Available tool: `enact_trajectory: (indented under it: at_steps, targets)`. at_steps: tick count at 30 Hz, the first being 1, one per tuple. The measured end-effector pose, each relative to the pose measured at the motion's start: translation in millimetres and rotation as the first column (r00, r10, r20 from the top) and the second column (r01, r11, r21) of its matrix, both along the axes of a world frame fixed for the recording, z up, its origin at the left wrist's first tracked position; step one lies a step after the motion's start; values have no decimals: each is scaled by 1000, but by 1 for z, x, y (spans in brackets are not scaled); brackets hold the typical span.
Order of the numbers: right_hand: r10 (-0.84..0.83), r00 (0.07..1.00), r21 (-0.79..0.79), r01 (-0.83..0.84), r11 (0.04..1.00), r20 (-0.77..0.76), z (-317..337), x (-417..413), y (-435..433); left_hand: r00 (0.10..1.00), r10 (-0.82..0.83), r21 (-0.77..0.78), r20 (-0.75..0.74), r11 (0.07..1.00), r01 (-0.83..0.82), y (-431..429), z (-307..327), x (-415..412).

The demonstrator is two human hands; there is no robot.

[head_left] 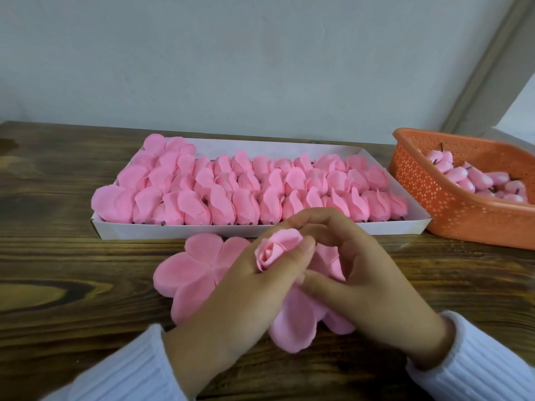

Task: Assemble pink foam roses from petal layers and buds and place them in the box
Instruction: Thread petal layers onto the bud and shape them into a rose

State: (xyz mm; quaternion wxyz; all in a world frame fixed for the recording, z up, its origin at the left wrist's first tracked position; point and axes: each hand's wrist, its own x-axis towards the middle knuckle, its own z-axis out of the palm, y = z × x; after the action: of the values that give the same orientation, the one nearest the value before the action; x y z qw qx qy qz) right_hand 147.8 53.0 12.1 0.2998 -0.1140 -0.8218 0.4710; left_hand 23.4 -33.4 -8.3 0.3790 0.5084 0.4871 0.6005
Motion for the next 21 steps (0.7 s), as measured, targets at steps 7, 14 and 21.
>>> enact_trajectory:
  at_steps: [7, 14, 21]
  targets:
    - [-265, 964, -126, 265, 956, 19, -5, 1, 11, 982, 184, -153, 35, 972, -176, 5, -12, -11]
    - [-271, 961, -174, 278, 945, 62, -8, 0, 11, 970, 228, -177, 90, 962, -210, 5, -16, -11]
    - [-306, 950, -139, 296, 945, -61, -8, 1, 11, 966, 213, -147, 145, 970, -192, 5, -15, -8]
